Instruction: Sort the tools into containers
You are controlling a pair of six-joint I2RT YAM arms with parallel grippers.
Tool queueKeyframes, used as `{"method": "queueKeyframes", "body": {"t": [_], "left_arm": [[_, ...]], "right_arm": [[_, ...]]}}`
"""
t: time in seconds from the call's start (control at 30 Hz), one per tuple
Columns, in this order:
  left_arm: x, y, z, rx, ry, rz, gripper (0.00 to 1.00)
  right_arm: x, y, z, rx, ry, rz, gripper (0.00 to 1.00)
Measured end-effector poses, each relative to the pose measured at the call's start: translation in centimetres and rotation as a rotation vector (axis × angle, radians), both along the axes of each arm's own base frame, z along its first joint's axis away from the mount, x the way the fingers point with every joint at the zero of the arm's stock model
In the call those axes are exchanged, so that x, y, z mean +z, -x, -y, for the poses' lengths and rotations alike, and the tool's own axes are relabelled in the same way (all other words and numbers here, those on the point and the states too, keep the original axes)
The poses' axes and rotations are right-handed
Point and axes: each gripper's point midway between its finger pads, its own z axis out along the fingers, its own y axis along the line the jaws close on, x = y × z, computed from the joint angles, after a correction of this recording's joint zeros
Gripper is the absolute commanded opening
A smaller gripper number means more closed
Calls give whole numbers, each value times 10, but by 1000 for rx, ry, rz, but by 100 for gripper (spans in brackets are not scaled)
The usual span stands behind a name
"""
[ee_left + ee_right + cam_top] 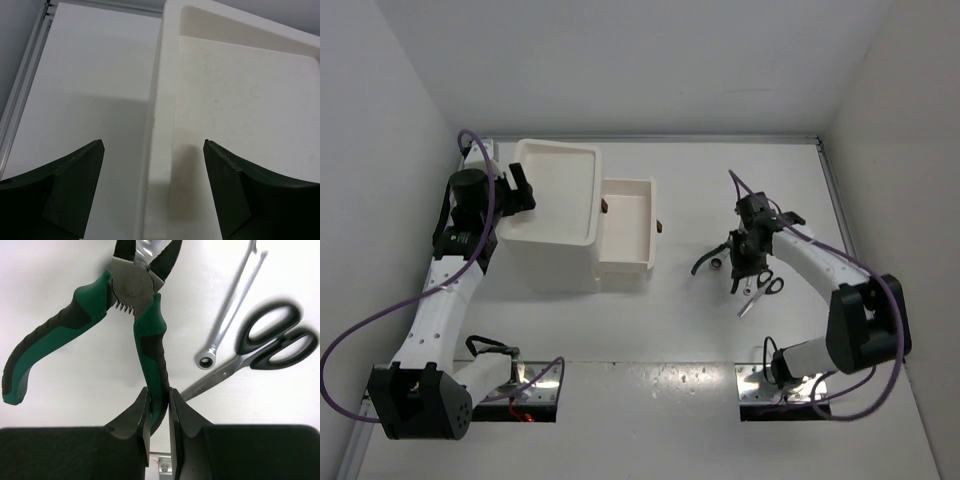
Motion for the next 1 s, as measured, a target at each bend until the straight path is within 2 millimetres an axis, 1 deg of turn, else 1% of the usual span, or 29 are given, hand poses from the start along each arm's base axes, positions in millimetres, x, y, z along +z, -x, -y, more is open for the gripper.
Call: {"method": "queueKeyframes", "body": {"t": [0.07,0.17,0.23,0.27,0.3,0.33,0.37,0.4,0.43,0.47,0.5,0.6,0.77,0.87,1.0], "left_arm": [[0,0,0,0,0,0,85],[0,0,2,-6,6,3,72],[1,-1,5,-20,12,6,59],[2,-2,8,-34,19,11,44],[4,-3,11,-46,25,19,35],[7,-4,8,-36,2,28,28],[7,-4,4,-27,3,31,16],[7,-5,4,-28,5,31,5],[6,-4,7,-57,-23,28,1],[6,-4,7,-63,-29,26,0],[6,-5,7,-60,-39,23,0],[6,-6,5,-52,-46,17,0],[6,-6,4,-47,-50,16,0],[5,-6,4,-46,-50,12,0],[5,-6,4,-46,-50,11,0]], "right_arm": [[26,-14,-7,26,-24,97,0],[67,-36,-19,72,-48,213,0],[92,-50,-29,110,-61,274,0],[104,-56,-35,129,-65,295,0],[118,-63,-43,154,-72,323,0],[132,-71,-51,181,-80,355,0],[148,-82,-61,209,-93,401,0],[157,-85,-69,237,-98,413,0],[165,-88,-76,268,-96,412,0],[173,-95,-84,292,-95,420,0],[180,-106,-95,326,-95,436,0],[185,-122,-125,415,-90,444,0],[173,-125,-165,547,-69,392,0],[169,-129,-183,617,-27,386,0],[164,-134,-197,686,52,397,0]]}}
